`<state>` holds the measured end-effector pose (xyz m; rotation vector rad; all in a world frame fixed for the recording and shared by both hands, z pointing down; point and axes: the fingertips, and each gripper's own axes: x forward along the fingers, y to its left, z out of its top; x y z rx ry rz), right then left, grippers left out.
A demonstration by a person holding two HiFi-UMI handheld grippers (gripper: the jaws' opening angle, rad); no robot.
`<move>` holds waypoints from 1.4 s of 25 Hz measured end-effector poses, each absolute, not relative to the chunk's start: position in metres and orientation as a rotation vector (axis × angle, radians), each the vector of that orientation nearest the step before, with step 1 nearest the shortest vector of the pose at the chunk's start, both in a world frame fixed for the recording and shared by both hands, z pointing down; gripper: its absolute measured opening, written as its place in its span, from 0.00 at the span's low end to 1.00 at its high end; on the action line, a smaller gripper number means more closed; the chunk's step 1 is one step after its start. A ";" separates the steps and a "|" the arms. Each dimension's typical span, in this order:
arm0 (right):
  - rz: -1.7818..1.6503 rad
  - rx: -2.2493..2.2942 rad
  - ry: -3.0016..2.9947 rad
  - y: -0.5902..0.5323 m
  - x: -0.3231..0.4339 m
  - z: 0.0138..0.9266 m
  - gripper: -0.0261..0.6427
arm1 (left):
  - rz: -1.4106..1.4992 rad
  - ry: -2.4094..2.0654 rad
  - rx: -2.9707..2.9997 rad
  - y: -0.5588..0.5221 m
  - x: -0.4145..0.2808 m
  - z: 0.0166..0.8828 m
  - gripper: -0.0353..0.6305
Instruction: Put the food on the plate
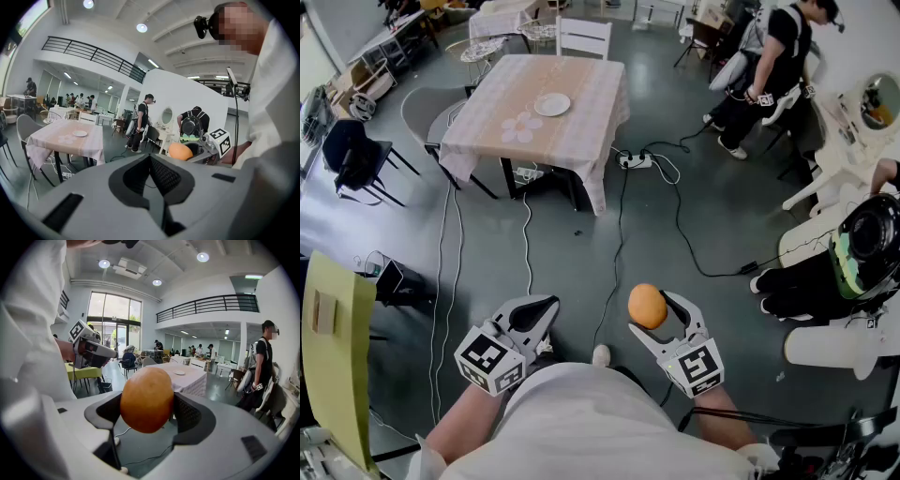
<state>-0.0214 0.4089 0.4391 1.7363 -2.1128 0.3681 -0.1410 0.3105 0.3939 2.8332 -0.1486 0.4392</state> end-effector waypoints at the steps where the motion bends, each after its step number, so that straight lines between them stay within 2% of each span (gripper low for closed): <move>1: 0.353 1.732 -2.114 0.408 -0.019 0.439 0.57 | 0.428 -0.149 2.833 0.309 -0.137 0.393 0.07; 13: 0.334 1.710 -2.109 0.432 -0.004 0.449 0.57 | 0.396 -0.217 2.844 0.319 -0.132 0.396 0.07; 19: 0.414 1.682 -2.113 0.409 0.003 0.461 0.57 | 0.417 -0.243 2.821 0.295 -0.130 0.405 0.07; 27: 0.401 1.645 -2.088 0.304 0.028 0.463 0.57 | 0.385 -0.196 2.821 0.198 -0.094 0.416 0.07; 35: 0.351 1.650 -2.046 0.134 0.062 0.439 0.57 | 0.372 -0.083 2.906 0.061 -0.066 0.385 0.07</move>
